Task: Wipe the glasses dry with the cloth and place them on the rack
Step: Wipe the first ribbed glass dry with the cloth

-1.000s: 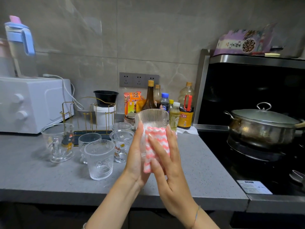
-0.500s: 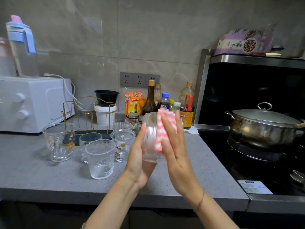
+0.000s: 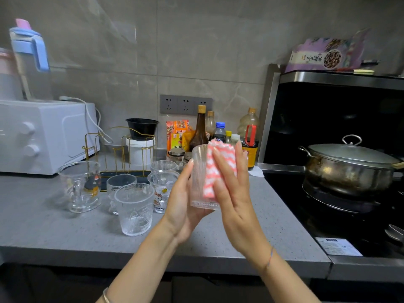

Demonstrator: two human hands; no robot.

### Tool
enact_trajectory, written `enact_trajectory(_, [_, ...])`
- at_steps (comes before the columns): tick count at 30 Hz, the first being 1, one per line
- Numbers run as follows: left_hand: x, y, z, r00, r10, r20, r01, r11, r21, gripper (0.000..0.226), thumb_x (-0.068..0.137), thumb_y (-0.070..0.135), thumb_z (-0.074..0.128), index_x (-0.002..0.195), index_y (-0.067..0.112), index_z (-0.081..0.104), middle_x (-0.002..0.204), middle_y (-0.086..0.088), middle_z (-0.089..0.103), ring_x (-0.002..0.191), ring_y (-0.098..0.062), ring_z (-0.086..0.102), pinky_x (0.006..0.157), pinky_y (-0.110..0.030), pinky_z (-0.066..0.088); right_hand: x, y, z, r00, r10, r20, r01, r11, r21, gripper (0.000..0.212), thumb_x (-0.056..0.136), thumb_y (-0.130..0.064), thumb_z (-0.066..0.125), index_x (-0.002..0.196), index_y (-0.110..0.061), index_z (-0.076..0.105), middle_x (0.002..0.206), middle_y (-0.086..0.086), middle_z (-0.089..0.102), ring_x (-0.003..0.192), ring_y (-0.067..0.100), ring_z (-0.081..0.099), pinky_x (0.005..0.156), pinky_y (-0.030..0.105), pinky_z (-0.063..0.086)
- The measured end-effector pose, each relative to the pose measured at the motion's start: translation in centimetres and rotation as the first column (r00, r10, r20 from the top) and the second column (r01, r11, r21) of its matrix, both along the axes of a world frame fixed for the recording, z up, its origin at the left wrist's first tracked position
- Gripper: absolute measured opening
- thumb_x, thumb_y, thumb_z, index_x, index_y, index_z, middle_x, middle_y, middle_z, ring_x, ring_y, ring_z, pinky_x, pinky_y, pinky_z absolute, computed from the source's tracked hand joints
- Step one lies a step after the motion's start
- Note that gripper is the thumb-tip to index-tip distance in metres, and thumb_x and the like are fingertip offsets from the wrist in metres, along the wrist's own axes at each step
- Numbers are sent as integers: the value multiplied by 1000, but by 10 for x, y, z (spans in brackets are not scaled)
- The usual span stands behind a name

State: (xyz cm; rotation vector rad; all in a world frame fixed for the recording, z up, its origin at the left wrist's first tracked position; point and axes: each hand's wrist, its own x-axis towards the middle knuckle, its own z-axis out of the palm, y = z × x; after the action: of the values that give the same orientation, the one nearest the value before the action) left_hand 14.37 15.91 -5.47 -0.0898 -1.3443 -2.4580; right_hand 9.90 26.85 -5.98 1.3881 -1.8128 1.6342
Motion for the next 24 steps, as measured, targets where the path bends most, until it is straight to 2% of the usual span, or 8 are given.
enact_trajectory(4, [0, 2, -5, 999, -37, -29, 36, 999, -30, 60, 85, 65, 52, 130, 25, 62, 130, -9, 64, 126, -31, 56, 110, -55, 36, -8, -4, 11, 998, 33, 46, -32, 999, -21, 47, 98, -41, 35, 145, -42, 33, 157, -27, -1, 147, 5, -6, 113, 58, 23])
enact_trajectory(6, [2, 4, -4, 998, -37, -44, 36, 999, -23, 56, 86, 61, 52, 125, 24, 66, 127, -10, 66, 121, -29, 60, 105, -51, 41, -2, -5, 7, 1000, 14, -13, -14, 1000, -16, 47, 99, -40, 35, 145, -39, 33, 158, -22, -1, 147, 7, -7, 116, 56, 17])
enact_trajectory(9, [2, 3, -3, 1000, -18, -25, 19, 999, 36, 62, 87, 62, 48, 126, 17, 65, 126, -12, 66, 115, -26, 63, 98, -43, 47, 8, -5, -6, 999, 9, -49, -9, 1000, -2, 47, 99, -45, 33, 145, -36, 35, 160, -18, 1, 148, 10, -5, 119, 52, 11])
enact_trajectory(12, [1, -3, -2, 999, -49, -6, 49, 992, 113, 73, 81, 70, 51, 120, 11, 69, 126, -14, 64, 117, -27, 61, 107, -45, 42, 20, -3, -27, 998, 56, -7, -56, 998, 36, 47, 98, -47, 33, 145, -43, 29, 159, -21, -4, 148, 9, -7, 118, 55, 12])
enact_trajectory(17, [-2, -4, -4, 996, -89, -25, 91, 987, 129, 72, 85, 73, 41, 99, 13, 78, 106, -12, 72, 94, -25, 70, 90, -40, 52, 24, 1, -35, 998, 57, 1, -57, 995, 79, 47, 97, -54, 30, 144, -48, 27, 158, -23, -7, 147, 8, -10, 118, 56, 11])
enact_trajectory(20, [-3, -2, -2, 997, -73, -21, 75, 991, 113, 68, 86, 68, 44, 112, 13, 74, 118, -11, 69, 105, -24, 68, 91, -38, 55, 15, -1, -22, 999, 31, -27, -30, 999, 38, 48, 98, -52, 30, 144, -42, 33, 159, -19, -2, 148, 10, -8, 118, 54, 10])
enact_trajectory(22, [-2, 2, -2, 995, -95, -9, 96, 989, 110, 67, 85, 65, 46, 123, 14, 68, 128, -12, 65, 113, -24, 63, 98, -42, 48, 5, -3, -10, 1000, 8, -20, -8, 1000, 7, 49, 98, -52, 30, 145, -38, 36, 159, -20, -1, 147, 7, -8, 119, 54, 11])
enact_trajectory(24, [-3, 4, -8, 993, -121, 14, 119, 989, 93, 66, 87, 66, 46, 130, 19, 63, 133, -12, 61, 121, -27, 58, 107, -48, 39, -7, -3, 3, 999, 16, 36, -16, 1000, -10, 47, 98, -47, 33, 144, -41, 35, 157, -25, 0, 147, 5, -6, 116, 56, 19])
